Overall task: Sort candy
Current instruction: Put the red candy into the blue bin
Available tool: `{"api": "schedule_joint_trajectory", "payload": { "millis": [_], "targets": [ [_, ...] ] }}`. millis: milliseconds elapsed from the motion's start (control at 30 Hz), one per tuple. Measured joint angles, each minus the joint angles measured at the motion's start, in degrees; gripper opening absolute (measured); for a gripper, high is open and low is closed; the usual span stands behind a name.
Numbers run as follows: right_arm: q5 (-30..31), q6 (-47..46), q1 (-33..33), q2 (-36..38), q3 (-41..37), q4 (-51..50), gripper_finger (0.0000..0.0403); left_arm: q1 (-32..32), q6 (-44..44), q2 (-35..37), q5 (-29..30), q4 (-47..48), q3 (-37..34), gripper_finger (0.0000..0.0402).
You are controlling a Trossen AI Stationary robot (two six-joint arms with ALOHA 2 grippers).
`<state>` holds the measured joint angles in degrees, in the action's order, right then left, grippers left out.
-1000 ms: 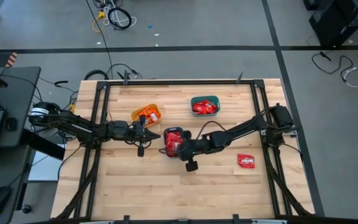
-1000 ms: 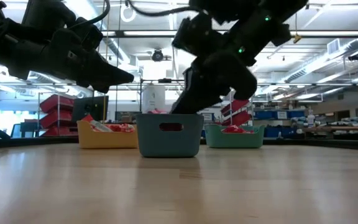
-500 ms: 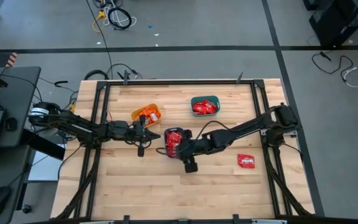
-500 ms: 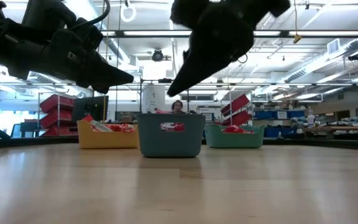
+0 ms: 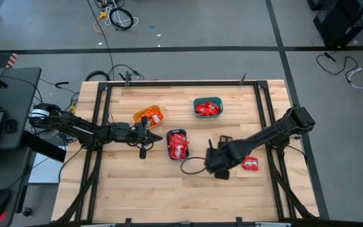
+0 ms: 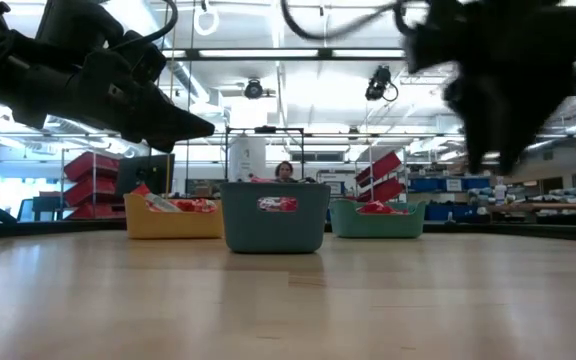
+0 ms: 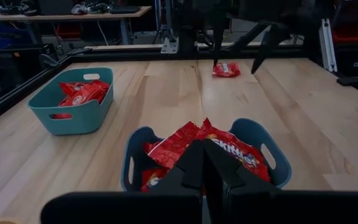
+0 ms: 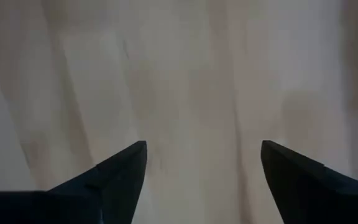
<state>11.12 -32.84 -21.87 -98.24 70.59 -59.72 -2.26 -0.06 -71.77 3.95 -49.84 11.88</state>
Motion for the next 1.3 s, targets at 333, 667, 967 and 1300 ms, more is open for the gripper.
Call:
{"api": "schedule_joint_trajectory", "payload": {
  "millis": [333, 667, 967, 1300],
  "targets": [
    [-8.6, -10.0, -3.3, 1.5, -12.7, -1.4, 0.0293, 0.0, -0.4, 0.0, 0.0, 0.2, 0.0, 0.0003],
    [-12.4, -20.7, -7.8, 8.2, -21.1, 3.7, 0.027, 0.0, -0.4, 0.0, 0.0, 0.1, 0.0, 0.0003],
    [-14.4, -28.4, -12.5, 9.4, -27.2, 10.9, 0.0149, 0.0, -0.5, 0.0, 0.0, 0.1, 0.0, 0.0003],
    [-14.5, -25.0, -12.7, 9.4, -26.6, 10.3, 0.0009, 0.0, -0.5, 0.0, 0.0, 0.0, 0.0, 0.0003]
  ]
}}
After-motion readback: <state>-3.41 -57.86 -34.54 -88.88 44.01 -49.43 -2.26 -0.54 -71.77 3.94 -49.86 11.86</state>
